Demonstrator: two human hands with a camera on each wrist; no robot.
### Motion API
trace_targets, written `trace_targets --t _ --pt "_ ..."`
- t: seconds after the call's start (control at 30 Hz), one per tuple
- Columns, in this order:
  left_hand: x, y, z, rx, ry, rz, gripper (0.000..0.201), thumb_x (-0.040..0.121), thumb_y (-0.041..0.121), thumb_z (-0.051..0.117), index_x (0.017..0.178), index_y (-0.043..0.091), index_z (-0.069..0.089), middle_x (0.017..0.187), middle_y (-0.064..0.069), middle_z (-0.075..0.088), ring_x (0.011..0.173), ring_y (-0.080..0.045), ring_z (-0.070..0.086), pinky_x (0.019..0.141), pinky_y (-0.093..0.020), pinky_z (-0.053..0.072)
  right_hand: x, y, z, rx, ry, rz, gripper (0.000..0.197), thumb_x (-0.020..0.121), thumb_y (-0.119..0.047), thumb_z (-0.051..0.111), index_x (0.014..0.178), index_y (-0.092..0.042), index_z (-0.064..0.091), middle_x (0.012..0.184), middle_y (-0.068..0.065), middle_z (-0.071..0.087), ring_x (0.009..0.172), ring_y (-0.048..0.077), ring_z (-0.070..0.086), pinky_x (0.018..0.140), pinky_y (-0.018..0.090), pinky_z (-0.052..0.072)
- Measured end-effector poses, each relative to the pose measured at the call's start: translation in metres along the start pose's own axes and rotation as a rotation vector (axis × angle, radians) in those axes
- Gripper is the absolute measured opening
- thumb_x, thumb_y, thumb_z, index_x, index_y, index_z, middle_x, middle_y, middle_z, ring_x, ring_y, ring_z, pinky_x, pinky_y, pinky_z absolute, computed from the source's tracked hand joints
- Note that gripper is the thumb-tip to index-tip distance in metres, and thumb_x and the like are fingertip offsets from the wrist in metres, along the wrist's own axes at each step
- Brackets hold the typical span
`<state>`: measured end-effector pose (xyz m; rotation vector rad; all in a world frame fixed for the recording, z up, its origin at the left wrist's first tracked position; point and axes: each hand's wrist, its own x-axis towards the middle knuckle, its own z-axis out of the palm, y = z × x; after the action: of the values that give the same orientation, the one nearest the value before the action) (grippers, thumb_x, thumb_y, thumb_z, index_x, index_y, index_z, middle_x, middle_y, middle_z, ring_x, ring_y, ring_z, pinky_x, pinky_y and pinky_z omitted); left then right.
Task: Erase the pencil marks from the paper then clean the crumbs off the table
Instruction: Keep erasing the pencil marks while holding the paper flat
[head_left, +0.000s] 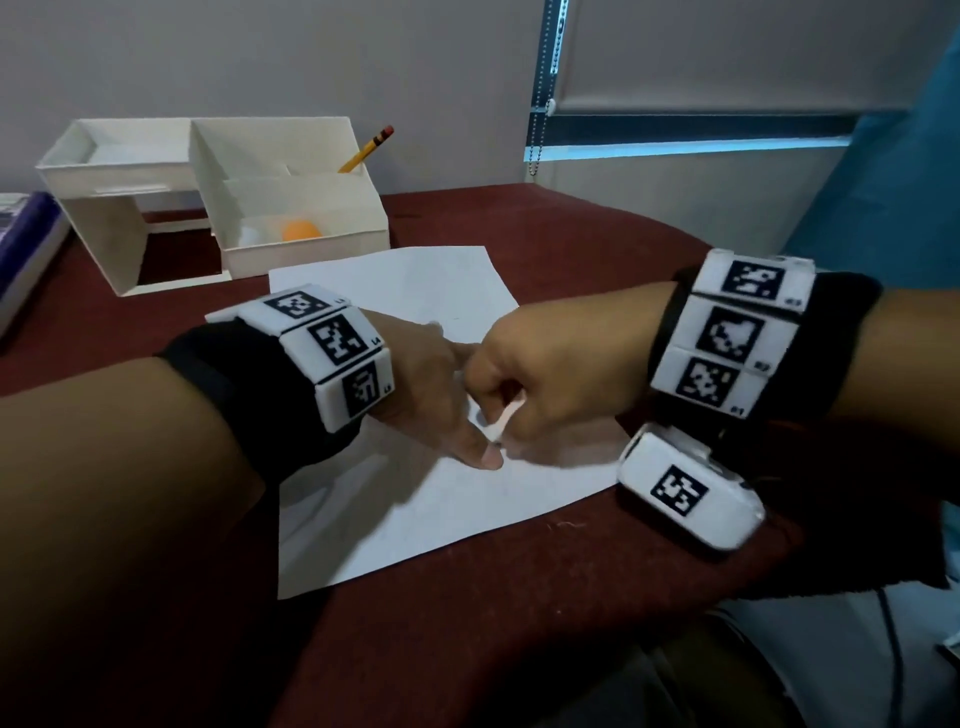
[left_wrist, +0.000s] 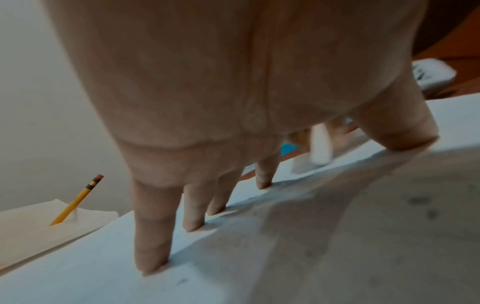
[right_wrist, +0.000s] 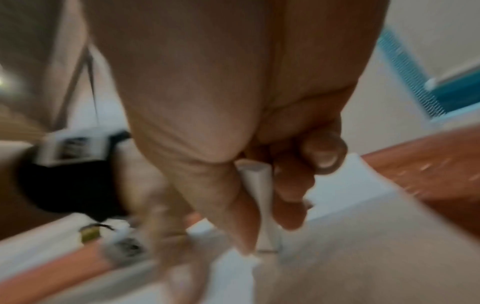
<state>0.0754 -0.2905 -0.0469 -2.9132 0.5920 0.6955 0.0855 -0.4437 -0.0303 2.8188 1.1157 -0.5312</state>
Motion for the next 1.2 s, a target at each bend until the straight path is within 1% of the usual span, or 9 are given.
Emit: trace_targets --t 0.17,0.23,0.33,0.5,0.67,0.83,0.97,1.1,1.2 --pt "0.0 0.002 -0.002 0.087 -0.026 -0.128 0.116 0.06 0.091 0.054 0.152 0.049 -0.004 0.165 0.001 0.002 0.146 -0.027 0.026 0.115 -0.049 0.025 0.011 0.033 -0.011 -0.037 0.179 0.184 0.02 0.088 -0.034 0.071 0.077 -0.021 0.059 0.074 -0.008 0.057 0.071 0.014 0.055 0.055 0.026 0.039" --pt "-0.002 0.001 -0.003 0.085 -0.032 -0.116 0.114 0.06 0.09 0.055 0.151 0.05 -0.002 0.165 0.001 0.007 0.145 -0.027 0.028 0.115 -0.05 0.027 0.008 0.032 -0.005 0.038 0.148 0.157 0.015 0.086 -0.034 0.071 0.082 -0.021 0.064 0.073 -0.007 0.062 0.071 0.012 0.059 0.058 0.027 0.045" --pt "-0.001 -0.001 -0.005 0.058 -0.035 -0.07 0.109 0.06 0.085 0.062 0.149 0.051 0.009 0.157 0.0 0.032 0.141 -0.023 0.035 0.113 -0.047 0.031 -0.001 0.013 0.002 0.101 0.036 0.067 0.013 0.086 -0.039 0.072 0.09 -0.026 0.069 0.077 -0.011 0.067 0.071 0.002 0.062 0.063 0.02 0.049" --pt "0.002 0.016 -0.013 0.037 0.07 -0.079 0.098 0.062 0.082 0.062 0.144 0.038 0.032 0.143 0.006 0.046 0.124 -0.022 0.05 0.103 -0.041 0.04 0.01 0.043 -0.01 0.016 0.191 0.198 0.016 0.089 -0.037 0.07 0.088 -0.021 0.071 0.078 -0.008 0.066 0.077 0.012 0.063 0.065 0.026 0.048" --pt "0.002 0.028 -0.008 0.04 0.045 -0.003 0.09 0.079 0.075 0.054 0.152 0.041 0.016 0.156 0.003 0.034 0.142 -0.021 0.033 0.111 -0.035 0.027 0.001 0.032 0.0 0.107 0.025 0.093 0.01 0.085 -0.037 0.073 0.087 -0.027 0.073 0.073 -0.011 0.066 0.069 0.003 0.06 0.065 0.023 0.048" --pt "0.003 0.024 -0.008 0.08 0.003 -0.058 0.106 0.07 0.085 0.051 0.153 0.043 0.001 0.165 -0.001 0.008 0.148 -0.025 0.019 0.115 -0.047 0.022 0.009 0.045 -0.005 0.037 0.213 0.2 0.01 0.085 -0.032 0.072 0.085 -0.022 0.073 0.076 -0.009 0.067 0.076 0.011 0.064 0.063 0.026 0.049" --pt "0.007 0.023 -0.005 0.048 0.004 0.034 0.091 0.077 0.079 0.051 0.152 0.046 0.01 0.162 0.005 0.022 0.151 -0.023 0.001 0.118 -0.046 0.013 -0.001 0.028 0.004 0.091 0.062 0.082 0.012 0.086 -0.038 0.072 0.087 -0.025 0.073 0.075 -0.01 0.068 0.069 0.002 0.062 0.062 0.021 0.048" --pt "0.008 0.022 -0.007 0.071 0.0 -0.057 0.106 0.069 0.086 0.052 0.15 0.051 -0.006 0.165 -0.002 -0.001 0.147 -0.028 0.023 0.114 -0.046 0.023 0.001 0.041 -0.004 0.067 0.199 0.145 0.018 0.088 -0.044 0.07 0.086 -0.026 0.071 0.072 -0.011 0.062 0.067 0.005 0.057 0.059 0.023 0.04" --pt "0.009 0.02 -0.007 0.069 -0.003 -0.068 0.109 0.065 0.088 0.052 0.15 0.051 -0.006 0.165 -0.001 -0.003 0.146 -0.027 0.027 0.113 -0.046 0.024 -0.003 0.047 -0.007 0.098 0.213 0.175 0.015 0.093 -0.043 0.066 0.092 -0.028 0.067 0.075 -0.012 0.06 0.067 0.003 0.057 0.058 0.024 0.04"
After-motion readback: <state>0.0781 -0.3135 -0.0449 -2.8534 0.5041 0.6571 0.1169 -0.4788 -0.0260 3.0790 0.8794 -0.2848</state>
